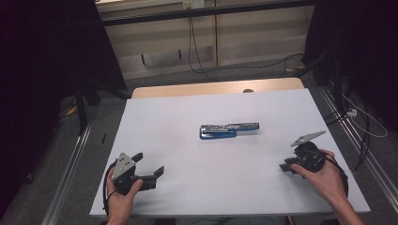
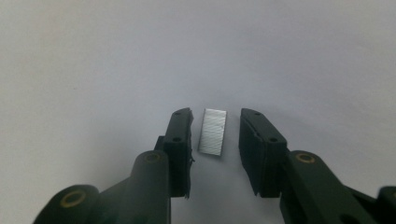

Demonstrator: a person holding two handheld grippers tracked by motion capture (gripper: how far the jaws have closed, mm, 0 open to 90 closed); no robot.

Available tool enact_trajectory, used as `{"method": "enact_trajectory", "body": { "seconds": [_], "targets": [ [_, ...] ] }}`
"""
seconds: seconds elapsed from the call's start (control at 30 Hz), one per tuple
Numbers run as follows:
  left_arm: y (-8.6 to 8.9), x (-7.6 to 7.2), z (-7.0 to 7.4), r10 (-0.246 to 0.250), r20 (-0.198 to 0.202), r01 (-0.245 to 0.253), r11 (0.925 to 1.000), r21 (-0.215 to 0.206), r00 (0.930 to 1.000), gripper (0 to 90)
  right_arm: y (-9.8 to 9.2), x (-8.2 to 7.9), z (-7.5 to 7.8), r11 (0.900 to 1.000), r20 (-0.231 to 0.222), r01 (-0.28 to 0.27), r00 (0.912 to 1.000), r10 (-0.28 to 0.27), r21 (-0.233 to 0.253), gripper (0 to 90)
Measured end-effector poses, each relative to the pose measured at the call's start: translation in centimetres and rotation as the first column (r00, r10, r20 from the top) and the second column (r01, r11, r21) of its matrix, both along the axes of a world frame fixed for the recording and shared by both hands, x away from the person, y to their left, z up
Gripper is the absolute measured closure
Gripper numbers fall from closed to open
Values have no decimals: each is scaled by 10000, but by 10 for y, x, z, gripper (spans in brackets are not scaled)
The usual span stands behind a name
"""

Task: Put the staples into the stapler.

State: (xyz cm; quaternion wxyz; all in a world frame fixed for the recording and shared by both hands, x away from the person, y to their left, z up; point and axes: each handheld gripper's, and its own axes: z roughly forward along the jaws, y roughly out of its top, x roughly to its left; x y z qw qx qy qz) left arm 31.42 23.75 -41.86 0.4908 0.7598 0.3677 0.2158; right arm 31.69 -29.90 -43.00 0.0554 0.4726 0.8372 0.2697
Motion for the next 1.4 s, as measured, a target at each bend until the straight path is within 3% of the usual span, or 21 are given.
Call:
{"method": "enact_trajectory", "body": {
  "seconds": [0.27,0.43,0.77,0.97,1.07,1.4],
  "targets": [
    [-2,0,-1,-52,-84,53,10000,71,10000,53,3,4,1,9991,-73,-239,9997,237,-362,699],
    [-2,0,-1,-41,-110,42,10000,90,9999,53,9,3,1,9961,16,-268,9996,271,-846,721],
    [-1,0,-2,-70,-287,68,9999,-88,9996,53,10,2,1,9938,164,-344,9992,364,-1059,791],
    [-2,1,-2,-128,-288,126,9999,-64,9995,53,10,2,1,9936,158,-330,9993,349,-1076,791],
    [-3,1,-2,-143,-298,141,9999,-53,9995,53,7,4,2,9958,35,-316,9995,320,-854,791],
    [-3,1,-2,-136,-293,136,9999,-18,9995,53,10,6,3,9979,231,-335,9991,348,-548,792]
  ]
}}
